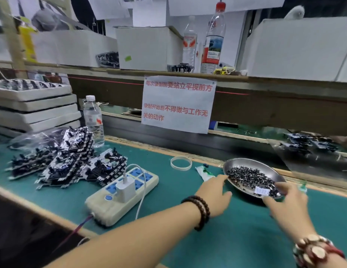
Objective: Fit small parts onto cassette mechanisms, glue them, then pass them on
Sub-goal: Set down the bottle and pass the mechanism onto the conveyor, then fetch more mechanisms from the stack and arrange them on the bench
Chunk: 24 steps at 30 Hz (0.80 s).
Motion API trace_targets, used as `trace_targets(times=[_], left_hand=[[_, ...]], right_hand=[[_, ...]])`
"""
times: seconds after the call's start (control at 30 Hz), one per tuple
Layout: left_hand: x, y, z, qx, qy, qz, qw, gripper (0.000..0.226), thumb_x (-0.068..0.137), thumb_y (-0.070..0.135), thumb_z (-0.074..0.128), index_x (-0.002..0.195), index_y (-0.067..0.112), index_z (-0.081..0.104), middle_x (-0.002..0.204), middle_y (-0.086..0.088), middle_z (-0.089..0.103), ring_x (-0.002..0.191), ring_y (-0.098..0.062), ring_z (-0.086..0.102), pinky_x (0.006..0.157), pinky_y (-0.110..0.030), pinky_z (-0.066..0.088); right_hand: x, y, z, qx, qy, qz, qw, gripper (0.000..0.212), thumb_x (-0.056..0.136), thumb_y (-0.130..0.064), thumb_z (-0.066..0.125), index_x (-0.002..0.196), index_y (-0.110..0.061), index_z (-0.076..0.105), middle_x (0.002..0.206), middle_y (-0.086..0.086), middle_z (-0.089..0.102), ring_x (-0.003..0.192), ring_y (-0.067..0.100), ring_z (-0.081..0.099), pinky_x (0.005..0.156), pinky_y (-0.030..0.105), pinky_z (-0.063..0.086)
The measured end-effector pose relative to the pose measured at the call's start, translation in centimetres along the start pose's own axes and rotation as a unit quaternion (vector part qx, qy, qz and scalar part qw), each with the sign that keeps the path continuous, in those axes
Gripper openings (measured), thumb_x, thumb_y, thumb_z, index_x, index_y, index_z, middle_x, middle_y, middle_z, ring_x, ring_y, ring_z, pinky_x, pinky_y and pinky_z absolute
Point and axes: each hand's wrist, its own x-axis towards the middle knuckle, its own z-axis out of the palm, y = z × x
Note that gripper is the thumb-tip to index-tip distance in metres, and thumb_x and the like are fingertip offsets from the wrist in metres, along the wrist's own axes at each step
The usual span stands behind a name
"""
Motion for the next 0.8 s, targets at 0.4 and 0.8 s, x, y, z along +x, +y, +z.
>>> trace_targets(times=[0.4,0.8], left_hand=[[-4.8,-4.1,-10.7,0.104,0.159,-0.08,0.978,0.04,0.094,0.029,0.044,0.134,0.021,0.039,0.133,-0.002,0.046,0.125,-0.024,0.039,0.103,-0.047,0.032],[-6.6,-15.1,-21.7,0.238,0.21,-0.276,0.907,0.059,0.089,0.044,0.05,0.139,0.019,0.031,0.147,-0.009,0.025,0.134,-0.031,0.022,0.106,-0.047,0.025]], right_hand=[[-6.2,-9.7,7.3,0.052,-0.167,-0.078,0.981,0.028,0.086,-0.009,0.059,0.109,-0.016,0.047,0.118,0.009,0.047,0.102,0.018,0.048,0.095,0.05,0.045],[-7.4,-17.7,15.1,0.001,-0.259,-0.19,0.947,0.026,0.09,-0.014,0.055,0.115,-0.018,0.048,0.108,-0.003,0.05,0.082,0.004,0.049,0.076,0.024,0.037]])
